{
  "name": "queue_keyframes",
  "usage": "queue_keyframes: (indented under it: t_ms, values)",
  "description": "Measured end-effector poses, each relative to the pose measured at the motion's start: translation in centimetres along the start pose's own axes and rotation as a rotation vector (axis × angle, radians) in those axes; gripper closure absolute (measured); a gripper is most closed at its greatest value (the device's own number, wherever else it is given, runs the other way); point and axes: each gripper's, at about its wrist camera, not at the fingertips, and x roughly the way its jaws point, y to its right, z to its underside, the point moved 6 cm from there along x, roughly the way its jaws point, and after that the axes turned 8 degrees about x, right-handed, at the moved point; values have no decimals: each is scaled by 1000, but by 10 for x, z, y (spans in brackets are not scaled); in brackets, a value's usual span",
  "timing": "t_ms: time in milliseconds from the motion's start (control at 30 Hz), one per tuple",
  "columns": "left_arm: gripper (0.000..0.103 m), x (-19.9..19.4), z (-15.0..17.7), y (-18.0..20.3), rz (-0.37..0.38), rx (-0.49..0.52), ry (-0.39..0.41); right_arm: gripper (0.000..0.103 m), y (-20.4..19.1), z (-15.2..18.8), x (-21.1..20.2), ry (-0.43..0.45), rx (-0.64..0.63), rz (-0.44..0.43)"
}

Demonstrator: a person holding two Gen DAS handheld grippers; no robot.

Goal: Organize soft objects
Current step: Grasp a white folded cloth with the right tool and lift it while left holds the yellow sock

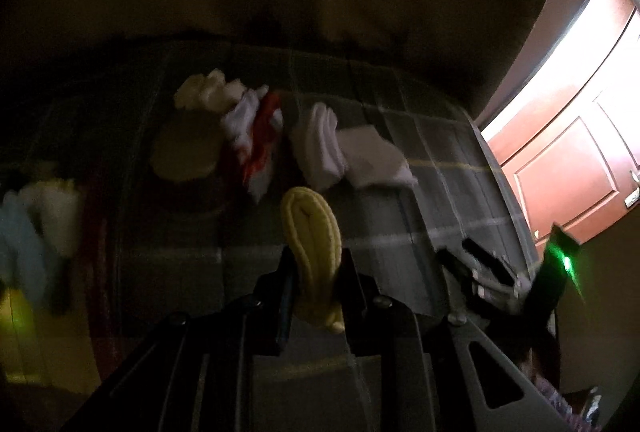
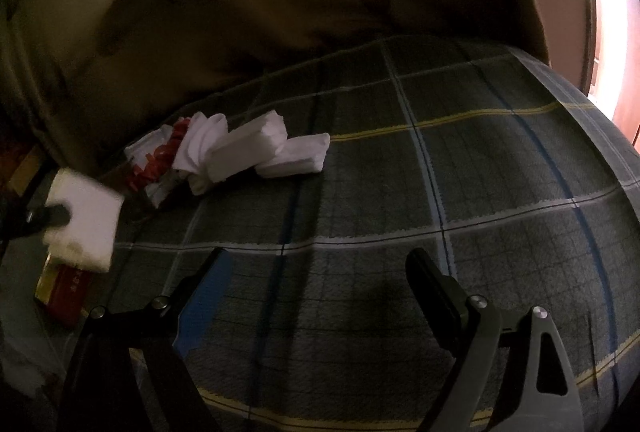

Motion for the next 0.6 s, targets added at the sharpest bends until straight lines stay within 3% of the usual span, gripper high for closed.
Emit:
queue_keyframes:
  t_ms: [167,467,600]
  values:
    - [83,-22,24,2,29,-23,8,30,0,-9,11,-72,14,-28]
    - [82,-56,48,1,33,4,14,36,-39,-33,51,-156,-280,-70]
    - [82,-58,49,-1,42,-9,20,36,-58,-53,54,-167,-292,-132]
